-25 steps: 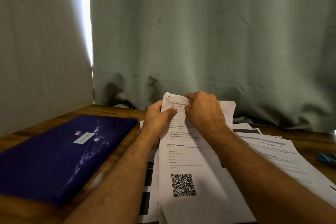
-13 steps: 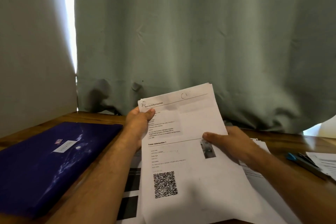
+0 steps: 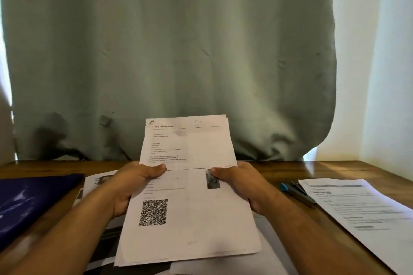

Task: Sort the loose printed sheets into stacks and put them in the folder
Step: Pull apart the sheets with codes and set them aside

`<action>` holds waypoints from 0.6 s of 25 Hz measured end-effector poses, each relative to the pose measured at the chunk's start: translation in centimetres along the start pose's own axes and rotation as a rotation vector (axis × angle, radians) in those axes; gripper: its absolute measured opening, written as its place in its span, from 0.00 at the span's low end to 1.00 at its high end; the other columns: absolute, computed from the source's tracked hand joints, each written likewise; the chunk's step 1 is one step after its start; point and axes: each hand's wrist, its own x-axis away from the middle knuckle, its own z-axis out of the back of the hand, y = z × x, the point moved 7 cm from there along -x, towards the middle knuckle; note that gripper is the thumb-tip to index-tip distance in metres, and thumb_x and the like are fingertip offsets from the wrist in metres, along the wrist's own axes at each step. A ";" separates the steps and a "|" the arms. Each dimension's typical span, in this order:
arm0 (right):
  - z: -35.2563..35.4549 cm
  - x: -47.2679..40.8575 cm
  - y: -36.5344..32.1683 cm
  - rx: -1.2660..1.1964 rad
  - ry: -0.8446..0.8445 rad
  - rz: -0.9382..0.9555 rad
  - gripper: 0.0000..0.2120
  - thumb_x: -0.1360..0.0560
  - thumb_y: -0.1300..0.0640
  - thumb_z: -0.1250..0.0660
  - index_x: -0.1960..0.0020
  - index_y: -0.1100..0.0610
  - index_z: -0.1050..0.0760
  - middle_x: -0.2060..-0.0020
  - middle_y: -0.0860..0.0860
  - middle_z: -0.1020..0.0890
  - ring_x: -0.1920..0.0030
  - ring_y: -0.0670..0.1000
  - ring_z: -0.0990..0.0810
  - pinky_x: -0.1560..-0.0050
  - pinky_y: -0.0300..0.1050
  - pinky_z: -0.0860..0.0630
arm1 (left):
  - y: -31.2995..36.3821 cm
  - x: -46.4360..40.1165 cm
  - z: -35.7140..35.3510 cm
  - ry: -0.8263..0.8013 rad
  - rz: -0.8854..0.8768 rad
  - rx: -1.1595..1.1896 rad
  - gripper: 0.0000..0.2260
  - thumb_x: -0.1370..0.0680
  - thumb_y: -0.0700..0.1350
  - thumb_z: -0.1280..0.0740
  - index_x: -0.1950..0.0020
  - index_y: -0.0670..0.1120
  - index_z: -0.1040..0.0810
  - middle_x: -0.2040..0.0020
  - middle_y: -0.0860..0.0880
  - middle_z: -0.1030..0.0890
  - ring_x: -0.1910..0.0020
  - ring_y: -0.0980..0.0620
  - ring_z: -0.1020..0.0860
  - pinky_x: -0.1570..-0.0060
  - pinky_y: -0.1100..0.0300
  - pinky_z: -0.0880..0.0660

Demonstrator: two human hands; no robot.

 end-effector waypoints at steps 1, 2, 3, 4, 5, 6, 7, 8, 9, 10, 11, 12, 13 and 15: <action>0.2 -0.1 -0.3 -0.008 -0.028 0.010 0.10 0.27 0.55 0.28 0.46 0.54 0.20 0.56 0.52 0.13 0.56 0.55 0.14 0.52 0.52 0.17 | 0.9 -0.5 -0.1 0.053 -0.068 -0.029 0.11 0.23 0.34 0.32 0.41 0.40 0.19 0.49 0.38 0.14 0.55 0.37 0.14 0.62 0.47 0.16; 0.5 -0.2 -0.7 -0.011 -0.037 0.035 0.10 0.27 0.57 0.28 0.47 0.54 0.19 0.56 0.51 0.13 0.56 0.54 0.14 0.53 0.51 0.17 | 1.9 -1.1 -0.2 0.098 -0.142 -0.050 0.10 0.24 0.32 0.31 0.43 0.39 0.19 0.50 0.39 0.14 0.56 0.39 0.14 0.63 0.50 0.17; 0.8 -0.4 -1.1 -0.019 -0.021 0.068 0.10 0.28 0.59 0.28 0.47 0.54 0.19 0.56 0.51 0.13 0.56 0.54 0.14 0.53 0.51 0.17 | 3.0 -1.5 -0.3 0.130 -0.215 -0.069 0.09 0.24 0.31 0.30 0.45 0.39 0.18 0.51 0.41 0.13 0.58 0.42 0.13 0.63 0.53 0.17; 1.1 -0.4 -1.6 -0.042 0.012 0.109 0.10 0.28 0.61 0.28 0.47 0.54 0.19 0.56 0.51 0.13 0.55 0.54 0.14 0.53 0.52 0.17 | 4.1 -1.6 -0.7 0.156 -0.277 -0.101 0.09 0.25 0.31 0.29 0.47 0.40 0.18 0.52 0.42 0.13 0.59 0.45 0.13 0.63 0.54 0.18; 1.4 -0.5 -2.0 -0.085 0.047 0.152 0.11 0.28 0.63 0.28 0.47 0.55 0.19 0.55 0.51 0.13 0.55 0.54 0.14 0.52 0.54 0.17 | 4.9 -1.7 -1.0 0.182 -0.330 -0.140 0.08 0.26 0.33 0.27 0.48 0.42 0.17 0.52 0.44 0.13 0.59 0.47 0.13 0.60 0.55 0.18; 1.7 -0.5 -2.3 -0.143 0.076 0.194 0.11 0.28 0.65 0.29 0.47 0.55 0.19 0.55 0.52 0.13 0.55 0.55 0.14 0.53 0.54 0.17 | 5.2 -1.8 -1.3 0.190 -0.371 -0.149 0.09 0.26 0.36 0.26 0.48 0.44 0.17 0.52 0.46 0.13 0.56 0.48 0.13 0.56 0.54 0.18; 1.9 -0.6 -2.5 -0.199 0.097 0.232 0.12 0.28 0.67 0.30 0.47 0.56 0.20 0.54 0.53 0.13 0.55 0.55 0.14 0.53 0.53 0.17 | 5.1 -1.9 -1.6 0.158 -0.399 -0.109 0.10 0.26 0.38 0.25 0.45 0.44 0.17 0.50 0.47 0.13 0.53 0.46 0.13 0.51 0.52 0.18; 2.0 -0.6 -2.6 -0.243 0.109 0.263 0.13 0.27 0.68 0.30 0.46 0.56 0.20 0.53 0.52 0.14 0.54 0.54 0.14 0.54 0.51 0.17 | 4.3 -1.9 -2.0 0.094 -0.404 -0.042 0.13 0.26 0.41 0.26 0.42 0.44 0.18 0.47 0.46 0.13 0.49 0.45 0.14 0.47 0.49 0.19; 2.1 -0.6 -2.7 -0.274 0.110 0.286 0.14 0.27 0.69 0.31 0.44 0.57 0.21 0.51 0.52 0.14 0.52 0.54 0.14 0.52 0.50 0.18 | 3.2 -2.0 -2.3 0.026 -0.382 0.009 0.16 0.26 0.43 0.26 0.39 0.43 0.19 0.45 0.44 0.14 0.46 0.43 0.15 0.44 0.47 0.20; 2.0 -0.6 -2.7 -0.295 0.106 0.300 0.15 0.27 0.70 0.31 0.43 0.57 0.22 0.50 0.52 0.14 0.50 0.53 0.15 0.51 0.49 0.18 | 2.3 -1.9 -2.4 -0.015 -0.356 0.015 0.19 0.27 0.45 0.26 0.38 0.43 0.19 0.44 0.43 0.14 0.45 0.41 0.15 0.43 0.45 0.21; 1.8 -0.7 -2.7 -0.307 0.096 0.307 0.16 0.27 0.70 0.31 0.42 0.57 0.22 0.49 0.52 0.14 0.49 0.54 0.15 0.49 0.49 0.18 | 1.6 -1.9 -2.1 -0.017 -0.343 -0.004 0.20 0.29 0.47 0.26 0.38 0.44 0.19 0.44 0.43 0.14 0.45 0.41 0.15 0.42 0.44 0.21; 1.4 -0.7 -2.8 -0.308 0.086 0.308 0.16 0.27 0.70 0.31 0.42 0.57 0.22 0.49 0.52 0.14 0.48 0.53 0.15 0.49 0.49 0.19 | 1.1 -1.8 -1.6 0.014 -0.348 -0.009 0.20 0.30 0.47 0.25 0.39 0.44 0.18 0.45 0.44 0.14 0.46 0.42 0.15 0.44 0.45 0.20; 1.1 -0.6 -2.8 -0.294 0.083 0.311 0.15 0.27 0.69 0.30 0.44 0.55 0.22 0.49 0.51 0.14 0.49 0.52 0.15 0.50 0.46 0.19 | 1.1 -1.7 -1.1 0.069 -0.371 0.006 0.19 0.30 0.46 0.25 0.40 0.45 0.18 0.47 0.45 0.13 0.48 0.42 0.14 0.47 0.46 0.19; 0.9 0.0 -3.3 -0.117 0.144 0.360 0.12 0.26 0.63 0.28 0.48 0.48 0.21 0.51 0.46 0.14 0.52 0.47 0.15 0.54 0.40 0.19 | 1.8 -1.2 -0.6 0.207 -0.452 -0.053 0.12 0.27 0.44 0.25 0.44 0.48 0.16 0.51 0.48 0.13 0.51 0.45 0.14 0.50 0.50 0.18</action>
